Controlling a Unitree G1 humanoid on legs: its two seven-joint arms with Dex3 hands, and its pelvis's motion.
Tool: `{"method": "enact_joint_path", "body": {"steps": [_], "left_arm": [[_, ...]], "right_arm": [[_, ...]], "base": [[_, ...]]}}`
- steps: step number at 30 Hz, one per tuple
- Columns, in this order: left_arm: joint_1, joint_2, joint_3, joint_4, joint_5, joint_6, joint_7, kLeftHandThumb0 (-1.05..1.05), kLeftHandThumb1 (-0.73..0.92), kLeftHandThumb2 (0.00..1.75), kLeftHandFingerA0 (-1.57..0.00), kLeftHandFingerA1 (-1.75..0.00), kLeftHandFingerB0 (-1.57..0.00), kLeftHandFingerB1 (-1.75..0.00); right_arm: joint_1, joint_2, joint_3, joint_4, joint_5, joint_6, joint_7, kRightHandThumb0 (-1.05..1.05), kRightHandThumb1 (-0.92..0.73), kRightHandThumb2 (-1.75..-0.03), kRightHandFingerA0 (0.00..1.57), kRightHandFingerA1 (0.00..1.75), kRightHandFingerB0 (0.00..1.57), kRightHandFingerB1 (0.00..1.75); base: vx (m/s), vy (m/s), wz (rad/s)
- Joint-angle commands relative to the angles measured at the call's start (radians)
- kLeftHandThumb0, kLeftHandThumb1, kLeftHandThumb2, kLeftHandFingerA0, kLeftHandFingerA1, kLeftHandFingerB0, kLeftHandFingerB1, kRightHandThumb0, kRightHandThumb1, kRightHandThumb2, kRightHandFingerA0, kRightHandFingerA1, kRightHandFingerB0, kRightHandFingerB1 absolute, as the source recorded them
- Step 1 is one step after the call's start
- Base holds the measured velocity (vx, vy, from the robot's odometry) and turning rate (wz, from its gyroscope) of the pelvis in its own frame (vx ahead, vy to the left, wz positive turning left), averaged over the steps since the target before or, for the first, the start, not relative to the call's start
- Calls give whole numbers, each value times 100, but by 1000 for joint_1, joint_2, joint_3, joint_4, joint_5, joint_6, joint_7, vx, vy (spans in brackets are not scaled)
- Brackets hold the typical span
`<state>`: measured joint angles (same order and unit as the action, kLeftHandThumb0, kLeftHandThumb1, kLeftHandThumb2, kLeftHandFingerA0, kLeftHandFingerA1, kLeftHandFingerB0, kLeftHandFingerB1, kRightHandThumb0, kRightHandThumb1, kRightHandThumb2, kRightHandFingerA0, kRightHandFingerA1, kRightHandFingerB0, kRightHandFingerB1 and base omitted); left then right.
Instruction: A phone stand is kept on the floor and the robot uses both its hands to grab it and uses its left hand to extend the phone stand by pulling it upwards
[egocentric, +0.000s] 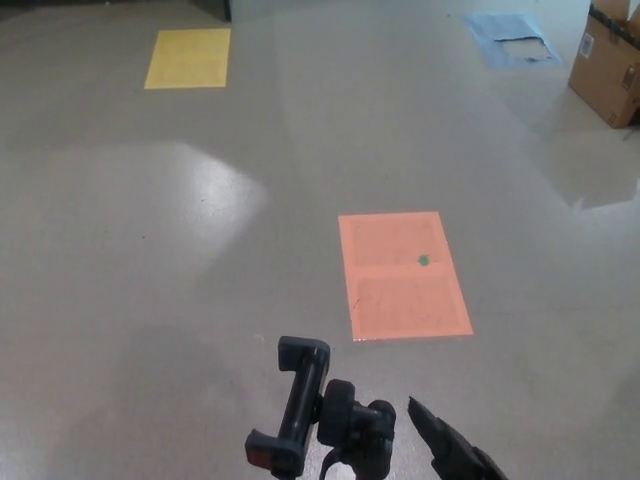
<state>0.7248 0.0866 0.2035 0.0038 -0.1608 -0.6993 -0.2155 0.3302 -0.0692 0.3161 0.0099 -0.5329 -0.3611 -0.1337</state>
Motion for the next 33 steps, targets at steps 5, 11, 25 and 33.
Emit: {"method": "enact_joint_path", "body": {"steps": [5, 11, 25, 33], "left_arm": [[-67, -7, -45, -187, 112, 121, 48, -70, 82, 65, -36, -33, -35, -31], [-226, -40, -135, -270, 190, 222, 75, -74, 76, 66, -39, -36, -33, -32], [-501, -180, -427, -282, 185, 519, 73, -75, 72, 63, -36, -40, -36, -32], [-497, -252, -577, -304, 210, 547, 93, -76, 76, 64, -28, -36, -29, -31]], "right_arm": [[-74, 17, 19, 61, -1, 85, 2, -91, -57, -96, 0, 9, 0, 6], [-99, 24, 31, 97, -7, 81, -15, -93, -59, -97, 0, 6, 0, 4], [-95, 60, 44, 149, 12, 64, -42, -73, -66, -60, 0, 21, 0, 0], [-115, 86, 46, 170, 55, 69, -7, -74, -44, -84, 0, 13, 0, 12]], "base": [[0, 0, 0], [0, 0, 0], [0, 0, 0], [0, 0, 0]]}}
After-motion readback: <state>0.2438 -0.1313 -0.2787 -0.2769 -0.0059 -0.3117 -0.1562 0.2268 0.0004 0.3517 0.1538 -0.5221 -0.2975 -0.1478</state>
